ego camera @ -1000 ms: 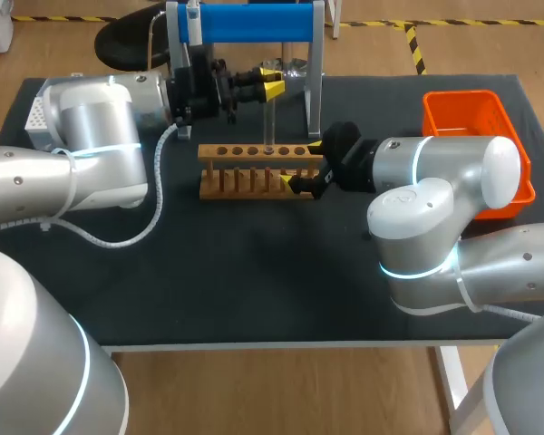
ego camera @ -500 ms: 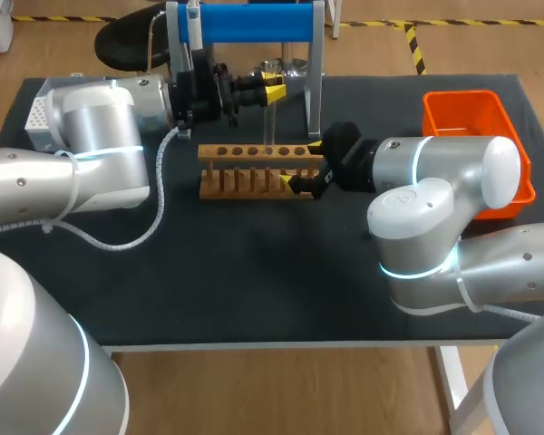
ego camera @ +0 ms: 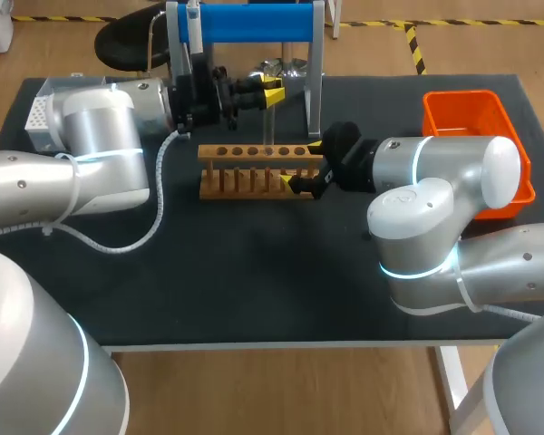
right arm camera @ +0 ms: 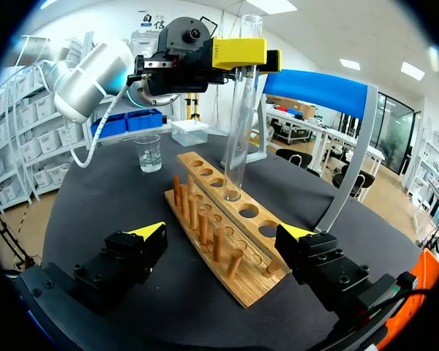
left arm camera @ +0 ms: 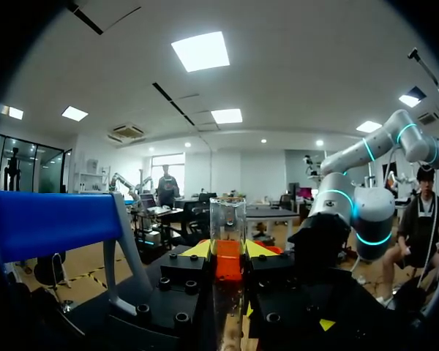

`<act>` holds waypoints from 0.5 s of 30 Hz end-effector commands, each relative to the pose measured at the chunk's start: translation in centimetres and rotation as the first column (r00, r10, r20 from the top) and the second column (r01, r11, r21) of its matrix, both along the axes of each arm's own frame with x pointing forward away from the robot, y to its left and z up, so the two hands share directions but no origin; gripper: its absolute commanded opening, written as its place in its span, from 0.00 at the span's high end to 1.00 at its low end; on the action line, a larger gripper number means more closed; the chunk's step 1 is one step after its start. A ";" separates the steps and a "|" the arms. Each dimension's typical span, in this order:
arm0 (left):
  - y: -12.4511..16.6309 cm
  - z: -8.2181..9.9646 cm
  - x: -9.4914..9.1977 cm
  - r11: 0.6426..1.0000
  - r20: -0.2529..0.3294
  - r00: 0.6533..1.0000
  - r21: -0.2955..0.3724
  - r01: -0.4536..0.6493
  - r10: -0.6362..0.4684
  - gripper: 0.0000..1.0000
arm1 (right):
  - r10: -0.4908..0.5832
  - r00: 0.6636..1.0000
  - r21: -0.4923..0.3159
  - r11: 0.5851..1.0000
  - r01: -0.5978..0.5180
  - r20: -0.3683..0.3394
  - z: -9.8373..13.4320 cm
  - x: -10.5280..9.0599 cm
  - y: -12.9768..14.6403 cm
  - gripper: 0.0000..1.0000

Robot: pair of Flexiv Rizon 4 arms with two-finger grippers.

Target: Invert the test tube, pick up the pipette, mount the tip to pipette, aspirate from beaker and dispense into the tube, eject the tip, return the pipette, and cap with the stopper.

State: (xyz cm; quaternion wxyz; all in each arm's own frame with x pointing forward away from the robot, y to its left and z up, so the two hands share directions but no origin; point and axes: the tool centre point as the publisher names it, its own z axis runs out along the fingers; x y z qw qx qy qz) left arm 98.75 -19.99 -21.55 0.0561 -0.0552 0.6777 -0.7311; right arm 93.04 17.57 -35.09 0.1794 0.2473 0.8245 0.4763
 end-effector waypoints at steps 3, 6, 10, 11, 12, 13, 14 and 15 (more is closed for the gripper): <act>0.1 -0.6 0.0 1.000 0.001 1.000 -0.009 0.003 -0.003 1.00 | 0.001 1.000 -0.001 1.000 -0.001 -0.002 0.1 0.0 0.0 0.00; 0.1 -0.8 -0.1 1.000 0.003 1.000 -0.012 0.003 -0.003 1.00 | 0.001 1.000 -0.001 1.000 -0.001 -0.002 0.1 0.0 0.0 0.00; 0.1 -1.2 -0.2 1.000 0.007 1.000 -0.019 0.002 -0.002 1.00 | 0.001 1.000 -0.001 1.000 -0.001 -0.002 0.1 0.0 0.0 0.00; 0.1 -1.3 -0.2 1.000 0.008 1.000 -0.021 0.001 -0.001 1.00 | 0.001 1.000 -0.001 1.000 -0.001 -0.002 0.1 0.0 0.0 0.00; 0.1 -1.4 -0.2 1.000 0.008 1.000 -0.023 0.001 0.000 1.00 | 0.001 1.000 -0.001 1.000 -0.001 -0.002 0.1 0.0 0.0 0.00; 0.1 -1.5 -0.3 1.000 0.009 1.000 -0.025 0.000 0.000 1.00 | 0.001 1.000 -0.001 1.000 -0.001 -0.002 0.1 0.0 0.0 0.00; 0.1 -1.6 -0.3 1.000 0.009 1.000 -0.026 0.000 0.000 1.00 | 0.001 1.000 -0.001 1.000 -0.001 -0.002 0.1 0.0 0.0 0.00; 0.1 -1.6 -0.3 1.000 0.011 1.000 -0.028 0.000 0.000 1.00 | 0.001 1.000 -0.001 1.000 -0.001 -0.002 0.1 0.0 0.0 0.00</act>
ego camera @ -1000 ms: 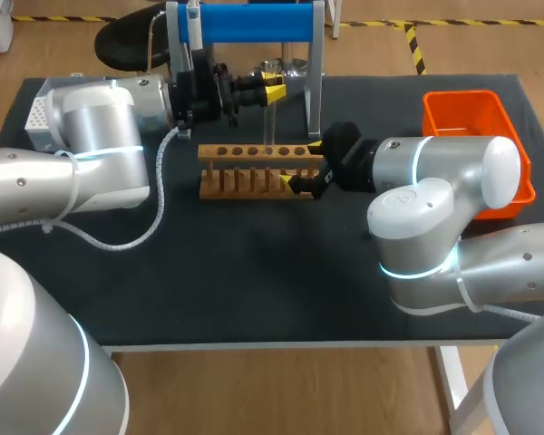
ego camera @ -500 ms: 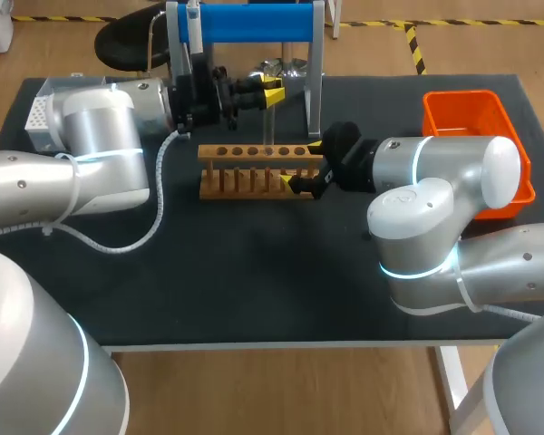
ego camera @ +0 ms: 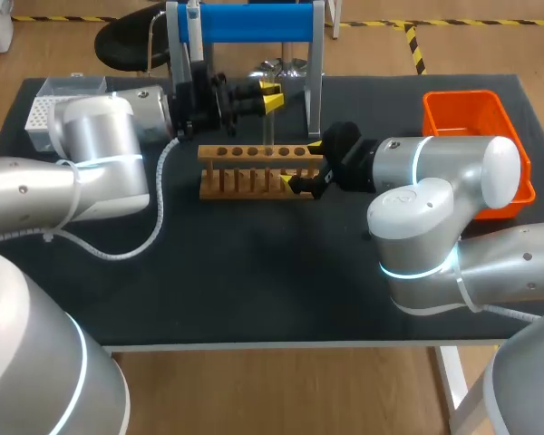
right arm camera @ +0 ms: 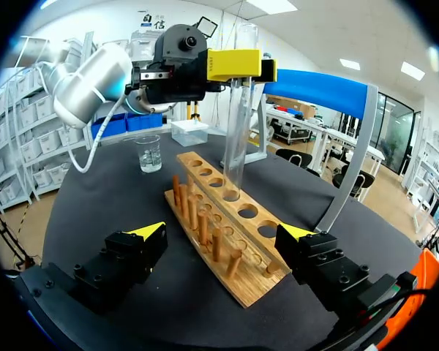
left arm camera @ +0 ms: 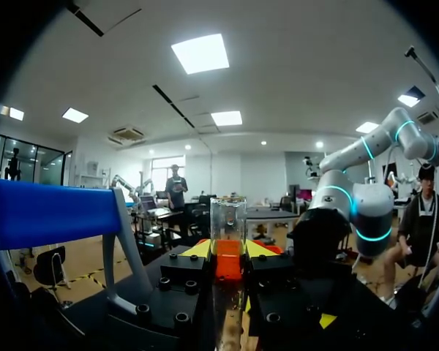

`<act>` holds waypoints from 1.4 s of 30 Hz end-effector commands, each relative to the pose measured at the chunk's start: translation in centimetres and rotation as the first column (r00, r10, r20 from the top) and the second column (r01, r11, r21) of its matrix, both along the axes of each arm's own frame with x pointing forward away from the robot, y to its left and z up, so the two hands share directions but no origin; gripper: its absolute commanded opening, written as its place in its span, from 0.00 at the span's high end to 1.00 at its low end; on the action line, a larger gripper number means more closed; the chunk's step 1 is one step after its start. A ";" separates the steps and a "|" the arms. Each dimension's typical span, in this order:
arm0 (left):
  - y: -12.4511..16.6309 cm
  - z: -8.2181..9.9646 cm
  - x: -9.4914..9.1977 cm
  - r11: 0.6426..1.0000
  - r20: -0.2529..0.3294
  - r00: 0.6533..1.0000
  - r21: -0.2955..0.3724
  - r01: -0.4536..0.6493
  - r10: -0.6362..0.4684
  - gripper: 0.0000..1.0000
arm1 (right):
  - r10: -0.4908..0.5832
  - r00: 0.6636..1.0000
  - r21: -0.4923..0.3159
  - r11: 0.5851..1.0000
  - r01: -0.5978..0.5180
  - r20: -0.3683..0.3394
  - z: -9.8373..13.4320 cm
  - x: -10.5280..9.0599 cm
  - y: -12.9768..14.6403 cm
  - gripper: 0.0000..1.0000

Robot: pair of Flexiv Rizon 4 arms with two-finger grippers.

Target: Invert the test tube, pick up the pipette, mount the tip to pipette, aspirate from beaker and dispense into the tube, eject the tip, return the pipette, and cap with the stopper.

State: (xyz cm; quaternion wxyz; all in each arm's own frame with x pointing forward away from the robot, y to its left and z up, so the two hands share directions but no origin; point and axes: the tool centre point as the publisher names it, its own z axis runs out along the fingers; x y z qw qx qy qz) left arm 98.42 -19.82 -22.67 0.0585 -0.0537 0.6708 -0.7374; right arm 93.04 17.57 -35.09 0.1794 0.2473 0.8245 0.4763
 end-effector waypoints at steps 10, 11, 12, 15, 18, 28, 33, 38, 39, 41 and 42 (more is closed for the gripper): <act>0.0 -0.7 0.3 1.000 0.027 1.000 -0.001 0.001 -0.001 1.00 | 0.001 1.000 -0.001 1.000 -0.001 -0.002 0.1 0.0 0.0 0.00; 0.0 -0.6 0.3 1.000 0.030 1.000 0.001 0.002 -0.002 1.00 | 0.001 1.000 -0.001 1.000 -0.001 -0.002 0.1 0.0 0.0 0.00; 0.0 -0.6 0.3 1.000 0.032 0.999 0.002 0.002 -0.002 1.00 | 0.001 1.000 -0.001 1.000 -0.001 -0.002 0.1 0.0 0.0 0.00; -0.1 -0.7 0.4 1.000 0.035 0.999 0.015 0.003 -0.004 1.00 | 0.001 1.000 -0.001 1.000 -0.001 -0.002 0.1 0.0 0.0 0.00; -0.1 -0.8 0.5 0.996 0.033 0.999 0.087 0.018 -0.021 1.00 | 0.001 1.000 -0.001 1.000 -0.001 -0.002 0.1 0.0 0.0 0.00; 0.6 -0.9 0.2 0.982 -0.006 1.000 0.186 0.016 -0.015 1.00 | 0.001 1.000 -0.001 1.000 -0.001 -0.002 0.1 0.0 0.0 0.00; 1.0 -1.2 0.2 0.980 -0.018 1.000 0.201 0.010 -0.007 1.00 | 0.001 1.000 -0.001 1.000 -0.001 -0.002 0.1 0.0 0.0 0.00; 0.7 -1.9 0.2 0.979 -0.027 1.000 0.204 0.012 -0.006 1.00 | 0.001 1.000 -0.001 1.000 -0.001 -0.002 0.1 0.0 0.0 0.00; 0.7 -2.0 0.2 0.979 -0.029 1.000 0.203 0.012 -0.006 1.00 | 0.001 1.000 -0.001 1.000 -0.001 -0.002 0.1 0.0 0.0 0.00; 0.6 -2.1 0.3 0.979 -0.031 1.000 0.202 0.012 -0.006 1.00 | 0.001 1.000 -0.001 1.000 -0.001 -0.002 0.1 0.0 0.0 0.00; 0.6 -2.2 0.3 0.980 -0.031 1.000 0.200 0.012 -0.006 1.00 | 0.001 1.000 -0.001 1.000 -0.001 -0.002 0.1 0.0 0.0 0.00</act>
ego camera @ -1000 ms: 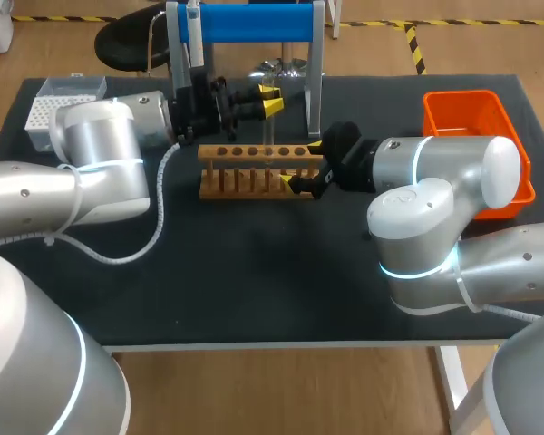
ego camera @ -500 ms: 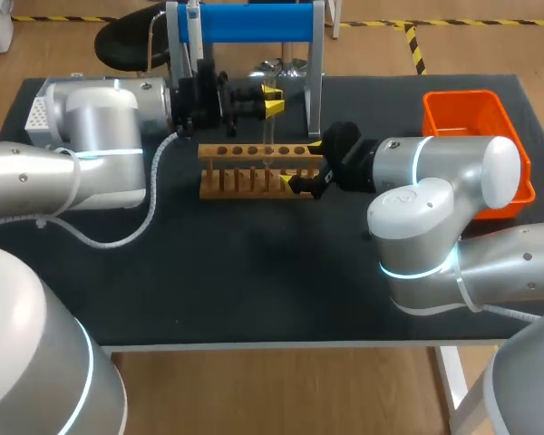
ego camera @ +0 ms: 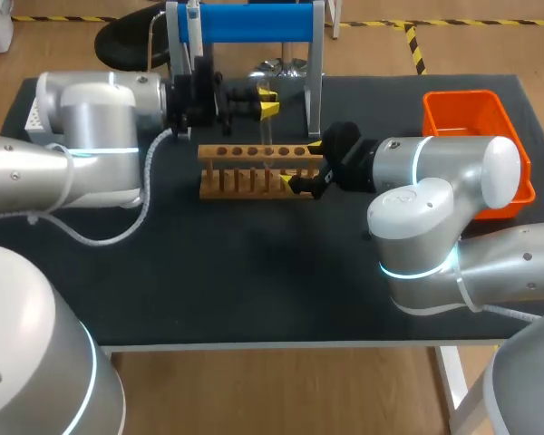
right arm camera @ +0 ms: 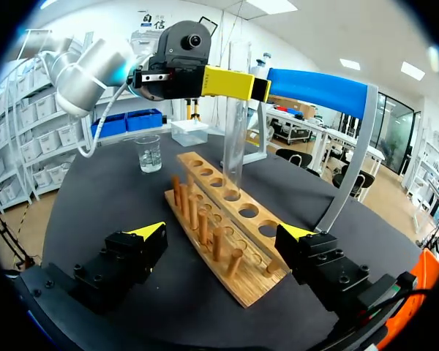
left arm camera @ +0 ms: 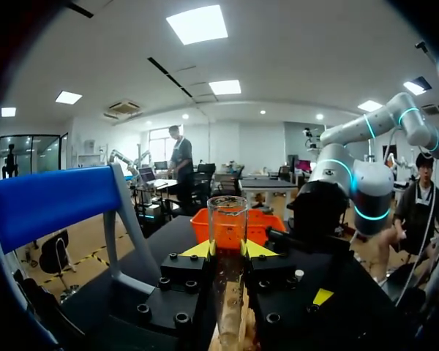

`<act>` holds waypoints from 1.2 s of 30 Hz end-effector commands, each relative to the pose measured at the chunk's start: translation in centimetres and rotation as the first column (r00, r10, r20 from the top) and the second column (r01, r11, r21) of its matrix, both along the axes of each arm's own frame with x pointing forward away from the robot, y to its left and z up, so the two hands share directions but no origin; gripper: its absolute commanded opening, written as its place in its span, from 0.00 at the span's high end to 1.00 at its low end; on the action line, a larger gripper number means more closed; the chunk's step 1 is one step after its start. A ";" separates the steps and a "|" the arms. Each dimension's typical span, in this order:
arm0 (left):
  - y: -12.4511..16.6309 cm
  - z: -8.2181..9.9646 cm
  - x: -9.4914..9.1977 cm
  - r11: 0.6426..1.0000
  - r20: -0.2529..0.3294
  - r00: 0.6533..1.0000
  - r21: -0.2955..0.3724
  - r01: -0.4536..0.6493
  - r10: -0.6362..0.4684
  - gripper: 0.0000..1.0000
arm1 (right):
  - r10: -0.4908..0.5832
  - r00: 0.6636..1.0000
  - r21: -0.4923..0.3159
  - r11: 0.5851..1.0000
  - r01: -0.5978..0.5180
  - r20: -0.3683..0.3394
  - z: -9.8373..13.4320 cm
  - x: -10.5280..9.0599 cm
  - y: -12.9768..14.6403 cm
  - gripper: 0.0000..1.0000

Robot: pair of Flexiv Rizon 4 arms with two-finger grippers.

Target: Invert the test tube, pick up the pipette, mount the tip to pipette, aspirate from beaker and dispense into the tube, eject the tip, return the pipette, and cap with the stopper.

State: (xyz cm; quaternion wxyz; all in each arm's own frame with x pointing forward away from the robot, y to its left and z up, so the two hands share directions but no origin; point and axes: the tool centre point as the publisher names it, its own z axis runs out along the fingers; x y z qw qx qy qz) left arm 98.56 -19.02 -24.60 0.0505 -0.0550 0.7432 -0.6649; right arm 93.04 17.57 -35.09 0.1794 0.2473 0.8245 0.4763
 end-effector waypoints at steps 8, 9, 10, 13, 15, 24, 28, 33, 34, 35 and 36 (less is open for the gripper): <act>-0.3 -0.5 0.2 1.000 0.001 1.000 -0.009 -0.005 0.005 1.00 | 0.001 1.000 -0.001 1.000 -0.001 -0.002 0.1 0.0 0.0 0.00; -0.3 -0.5 0.2 1.000 0.001 1.000 -0.010 -0.005 0.005 1.00 | 0.001 1.000 -0.001 1.000 -0.001 -0.002 0.1 0.0 0.0 0.00; -0.3 -0.5 0.2 1.000 0.002 1.000 -0.012 -0.005 0.005 1.00 | 0.001 1.000 -0.001 1.000 -0.001 -0.002 0.1 0.0 0.0 0.00; -0.3 -0.7 0.2 1.000 0.002 1.000 -0.020 -0.008 0.008 1.00 | 0.001 1.000 -0.001 1.000 -0.001 -0.002 0.1 0.0 0.0 0.00; -0.4 -0.8 0.2 1.000 0.002 1.000 -0.021 -0.009 0.009 1.00 | 0.001 1.000 -0.001 1.000 -0.001 -0.002 0.1 0.0 0.0 0.00; -0.4 -1.3 0.2 0.999 -0.001 1.000 -0.037 -0.020 0.020 1.00 | 0.001 1.000 -0.001 1.000 -0.001 -0.002 0.1 0.0 0.0 0.00; -0.4 -1.5 0.3 0.999 -0.001 1.000 -0.038 -0.024 0.024 1.00 | 0.001 1.000 -0.001 1.000 -0.001 -0.002 0.1 0.0 0.0 0.00; -0.3 -1.7 0.3 0.999 -0.001 1.000 -0.037 -0.029 0.029 1.00 | 0.001 1.000 -0.001 1.000 -0.001 -0.002 0.1 0.0 0.0 0.00; -0.3 -1.8 0.3 0.999 -0.001 1.000 -0.037 -0.030 0.030 1.00 | 0.001 1.000 -0.001 1.000 -0.001 -0.002 0.1 0.0 0.0 0.00; -0.3 -1.8 0.3 0.999 -0.002 1.000 -0.037 -0.030 0.030 1.00 | 0.001 1.000 -0.001 1.000 -0.001 -0.002 0.1 0.0 0.0 0.00; -0.3 -1.9 0.3 0.999 -0.002 1.000 -0.036 -0.030 0.030 1.00 | 0.001 1.000 -0.001 1.000 -0.001 -0.002 0.1 0.0 0.0 0.00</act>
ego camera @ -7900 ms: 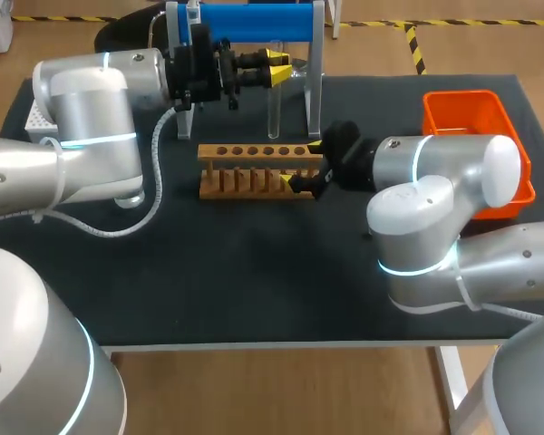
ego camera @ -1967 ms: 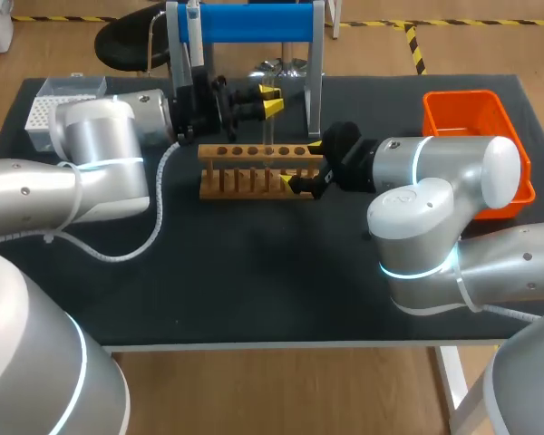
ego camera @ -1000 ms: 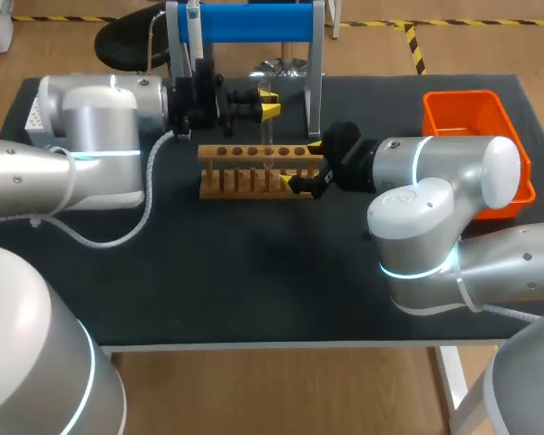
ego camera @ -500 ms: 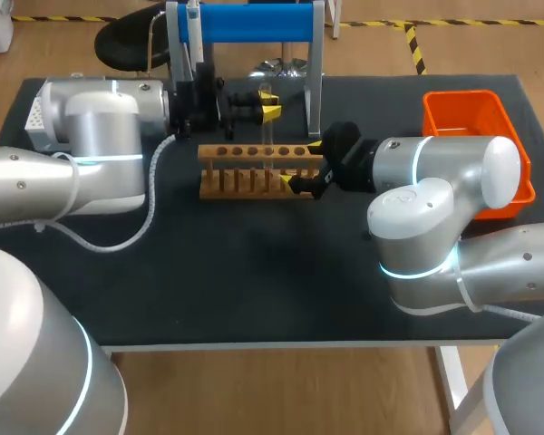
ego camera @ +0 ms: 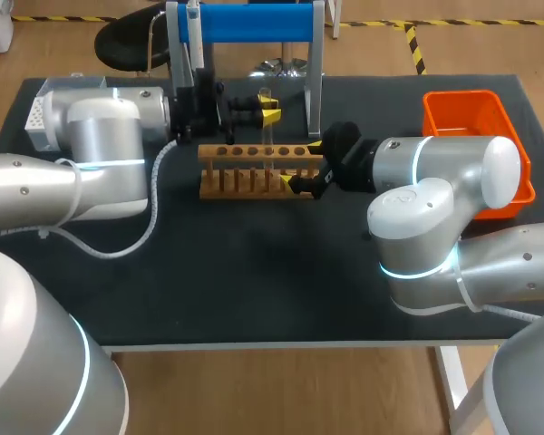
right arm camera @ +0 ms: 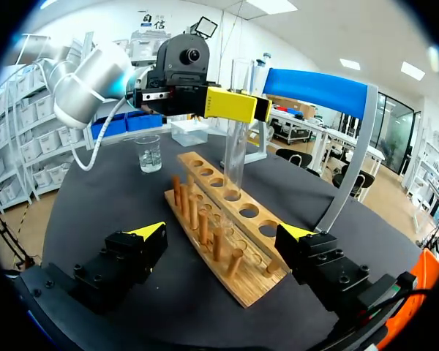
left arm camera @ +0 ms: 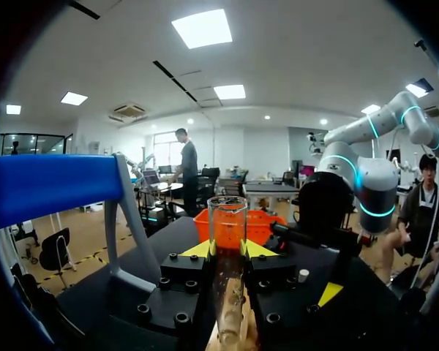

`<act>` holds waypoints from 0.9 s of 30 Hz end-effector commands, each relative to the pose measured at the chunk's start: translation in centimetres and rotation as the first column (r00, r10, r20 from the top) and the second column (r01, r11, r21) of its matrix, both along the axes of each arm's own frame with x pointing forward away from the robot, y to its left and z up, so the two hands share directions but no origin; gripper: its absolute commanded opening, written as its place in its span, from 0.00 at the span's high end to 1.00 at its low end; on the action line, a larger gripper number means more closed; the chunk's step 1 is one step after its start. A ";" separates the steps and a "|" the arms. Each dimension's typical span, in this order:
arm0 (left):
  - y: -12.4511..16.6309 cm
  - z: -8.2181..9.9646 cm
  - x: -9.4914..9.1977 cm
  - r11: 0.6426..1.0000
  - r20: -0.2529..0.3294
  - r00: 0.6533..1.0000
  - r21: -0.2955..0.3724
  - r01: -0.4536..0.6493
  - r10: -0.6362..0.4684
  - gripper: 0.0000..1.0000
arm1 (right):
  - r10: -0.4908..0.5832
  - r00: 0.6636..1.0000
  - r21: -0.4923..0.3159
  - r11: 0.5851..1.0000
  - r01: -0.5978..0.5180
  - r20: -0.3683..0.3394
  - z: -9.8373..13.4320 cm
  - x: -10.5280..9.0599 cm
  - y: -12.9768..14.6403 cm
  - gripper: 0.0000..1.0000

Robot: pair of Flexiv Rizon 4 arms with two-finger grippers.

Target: Invert the test tube, pick up the pipette, mount the tip to pipette, aspirate from beaker and dispense into the tube, eject the tip, return the pipette, and cap with the stopper.

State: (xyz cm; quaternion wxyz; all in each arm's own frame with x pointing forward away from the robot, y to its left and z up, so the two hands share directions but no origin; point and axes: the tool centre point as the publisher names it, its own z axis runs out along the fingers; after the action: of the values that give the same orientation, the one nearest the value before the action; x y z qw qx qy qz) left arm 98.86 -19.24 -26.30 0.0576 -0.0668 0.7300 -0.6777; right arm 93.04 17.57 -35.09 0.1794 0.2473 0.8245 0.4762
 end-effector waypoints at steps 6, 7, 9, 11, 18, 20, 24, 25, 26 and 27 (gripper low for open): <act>0.0 -0.4 0.1 1.000 -0.003 1.000 -0.006 -0.002 0.002 1.00 | 0.001 1.000 -0.001 1.000 -0.001 -0.002 0.1 0.0 0.0 0.00; 0.0 -0.5 0.1 1.000 -0.003 1.000 -0.006 -0.002 0.002 1.00 | 0.001 1.000 -0.001 1.000 -0.001 -0.002 0.1 0.0 0.0 0.00; 0.0 -0.6 0.1 1.000 -0.002 1.000 -0.007 -0.002 0.002 1.00 | 0.001 1.000 -0.001 1.000 -0.001 -0.002 0.1 0.0 0.0 0.00; 0.0 -0.6 0.2 1.000 -0.001 1.000 -0.007 -0.003 0.003 1.00 | 0.001 1.000 -0.001 1.000 -0.001 -0.002 0.1 0.0 0.0 0.00; 0.1 -0.9 0.2 1.000 -0.008 1.000 -0.009 -0.003 0.003 1.00 | 0.001 1.000 -0.001 1.000 -0.001 -0.002 0.1 0.0 0.0 0.00; 0.1 -1.0 0.2 1.000 -0.008 1.000 -0.010 -0.003 0.003 1.00 | 0.001 1.000 -0.001 1.000 -0.001 -0.002 0.1 0.0 0.0 0.00; 0.1 -1.2 0.2 1.000 -0.009 1.000 -0.012 -0.001 0.001 1.00 | 0.001 1.000 -0.001 1.000 -0.001 -0.002 0.1 0.0 0.0 0.00; 0.1 -1.3 0.3 1.000 -0.009 1.000 -0.012 -0.001 0.001 1.00 | 0.001 1.000 -0.001 1.000 -0.001 -0.002 0.1 0.0 0.0 0.00; 0.0 -1.3 0.3 1.000 -0.010 1.000 -0.012 -0.001 0.001 1.00 | 0.001 1.000 -0.001 1.000 -0.001 -0.002 0.1 0.0 0.0 0.00; 0.0 -1.4 0.3 1.000 -0.010 1.000 -0.013 -0.001 0.001 1.00 | 0.001 1.000 -0.001 1.000 -0.001 -0.002 0.1 0.0 0.0 0.00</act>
State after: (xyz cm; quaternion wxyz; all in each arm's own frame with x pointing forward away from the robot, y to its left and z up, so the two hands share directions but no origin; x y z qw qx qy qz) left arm 98.90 -19.09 -27.41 0.0547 -0.0723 0.7271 -0.6805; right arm 93.04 17.57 -35.09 0.1794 0.2473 0.8245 0.4762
